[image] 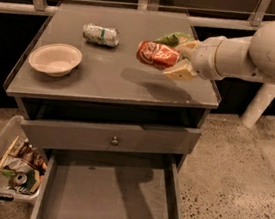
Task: Pick coke can from middle drawer and place on counter
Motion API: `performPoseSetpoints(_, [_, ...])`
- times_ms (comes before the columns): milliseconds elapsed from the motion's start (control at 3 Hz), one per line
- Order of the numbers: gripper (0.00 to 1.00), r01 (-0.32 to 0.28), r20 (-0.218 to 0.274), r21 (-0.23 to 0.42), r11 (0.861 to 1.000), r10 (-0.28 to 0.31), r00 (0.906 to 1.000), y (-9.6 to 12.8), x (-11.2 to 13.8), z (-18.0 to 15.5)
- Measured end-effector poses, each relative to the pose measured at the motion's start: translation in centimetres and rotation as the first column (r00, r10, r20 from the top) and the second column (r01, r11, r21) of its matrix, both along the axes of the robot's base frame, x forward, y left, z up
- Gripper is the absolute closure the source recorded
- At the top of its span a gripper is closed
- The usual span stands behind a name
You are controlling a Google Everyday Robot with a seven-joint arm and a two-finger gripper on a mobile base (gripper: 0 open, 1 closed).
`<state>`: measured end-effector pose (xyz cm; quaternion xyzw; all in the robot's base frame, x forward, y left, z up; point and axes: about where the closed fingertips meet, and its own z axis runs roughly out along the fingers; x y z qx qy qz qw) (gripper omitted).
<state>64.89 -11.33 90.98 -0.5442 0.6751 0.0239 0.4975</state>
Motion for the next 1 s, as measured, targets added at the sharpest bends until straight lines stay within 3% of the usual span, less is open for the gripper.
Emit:
performPoseSetpoints(333, [1.00, -0.028, -0.075, 0.095, 0.995, 0.035, 0.9966, 2.0, 2.9, -1.3])
performPoseSetpoints(1000, [1.00, -0.051, -0.213, 0.197, 0.979, 0.093, 0.9726, 5.9, 5.4, -4.5])
